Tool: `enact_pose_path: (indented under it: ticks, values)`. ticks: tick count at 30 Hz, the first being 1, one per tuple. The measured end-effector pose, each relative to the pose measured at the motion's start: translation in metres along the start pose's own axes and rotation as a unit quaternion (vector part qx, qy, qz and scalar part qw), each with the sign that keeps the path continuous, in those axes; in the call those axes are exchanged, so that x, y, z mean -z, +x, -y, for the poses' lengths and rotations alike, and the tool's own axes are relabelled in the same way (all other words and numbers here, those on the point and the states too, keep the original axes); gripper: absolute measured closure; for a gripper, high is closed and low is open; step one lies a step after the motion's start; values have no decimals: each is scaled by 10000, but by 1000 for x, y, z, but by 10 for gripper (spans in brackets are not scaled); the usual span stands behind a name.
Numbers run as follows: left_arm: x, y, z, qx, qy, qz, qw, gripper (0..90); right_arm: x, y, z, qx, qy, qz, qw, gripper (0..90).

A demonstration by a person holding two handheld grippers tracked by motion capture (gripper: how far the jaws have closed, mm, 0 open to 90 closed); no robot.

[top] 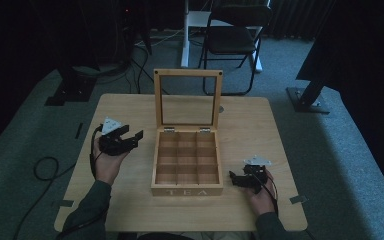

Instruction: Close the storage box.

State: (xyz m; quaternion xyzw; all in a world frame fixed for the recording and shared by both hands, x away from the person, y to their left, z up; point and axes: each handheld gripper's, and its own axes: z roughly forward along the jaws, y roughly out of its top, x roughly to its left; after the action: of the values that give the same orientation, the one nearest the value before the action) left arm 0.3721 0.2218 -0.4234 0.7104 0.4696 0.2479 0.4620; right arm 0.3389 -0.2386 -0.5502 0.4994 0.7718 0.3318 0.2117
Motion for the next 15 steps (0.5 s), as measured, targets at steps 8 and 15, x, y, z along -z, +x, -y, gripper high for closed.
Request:
enact_pose_path:
  ticks: [8, 15]
  values:
    - [-8, 0, -14, -162, -88, -21, 9998, 372, 0, 0, 0, 11, -3, 1, 10000, 131]
    - [-16, 0, -22, -201, -102, -13, 9997, 370, 0, 0, 0, 7, -1, -1, 10000, 131]
